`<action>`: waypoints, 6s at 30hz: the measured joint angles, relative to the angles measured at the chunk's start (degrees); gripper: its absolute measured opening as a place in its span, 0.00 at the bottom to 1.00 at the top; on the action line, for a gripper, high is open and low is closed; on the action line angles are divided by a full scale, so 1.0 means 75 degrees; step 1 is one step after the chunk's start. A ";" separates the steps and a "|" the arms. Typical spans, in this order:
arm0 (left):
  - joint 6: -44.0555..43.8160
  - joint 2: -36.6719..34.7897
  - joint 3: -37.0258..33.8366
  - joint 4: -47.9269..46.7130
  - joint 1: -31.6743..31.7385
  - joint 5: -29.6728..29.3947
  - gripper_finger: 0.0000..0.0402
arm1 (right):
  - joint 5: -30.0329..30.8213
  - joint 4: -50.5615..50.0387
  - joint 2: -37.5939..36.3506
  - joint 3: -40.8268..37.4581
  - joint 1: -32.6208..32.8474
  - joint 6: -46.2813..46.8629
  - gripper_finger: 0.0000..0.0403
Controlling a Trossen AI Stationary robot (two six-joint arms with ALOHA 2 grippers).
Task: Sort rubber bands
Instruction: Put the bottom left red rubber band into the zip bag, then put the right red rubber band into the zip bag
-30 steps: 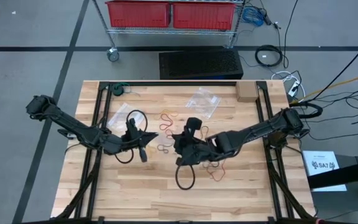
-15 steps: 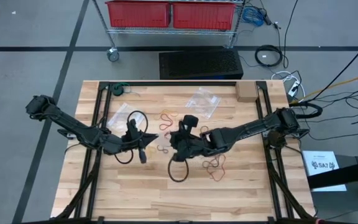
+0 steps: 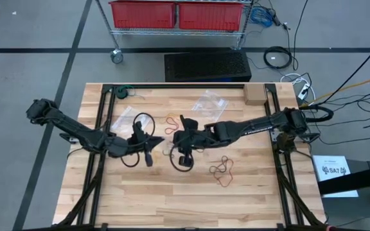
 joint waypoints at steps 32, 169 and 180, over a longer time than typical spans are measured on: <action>-0.0350 0.0002 0.0000 -0.1032 0.0585 0.0274 0.00 | -0.1375 -0.3290 -0.1652 -0.2719 0.1027 0.3205 0.42; -0.0665 0.0002 0.0000 -0.1372 0.0561 0.0533 0.00 | 0.0781 -0.1427 -0.1064 -0.3660 0.2879 0.4962 0.00; -0.0751 0.0002 0.0000 -0.1320 0.0561 0.0753 0.00 | 0.2870 -0.1450 -0.1061 -0.2102 0.1576 0.1661 0.00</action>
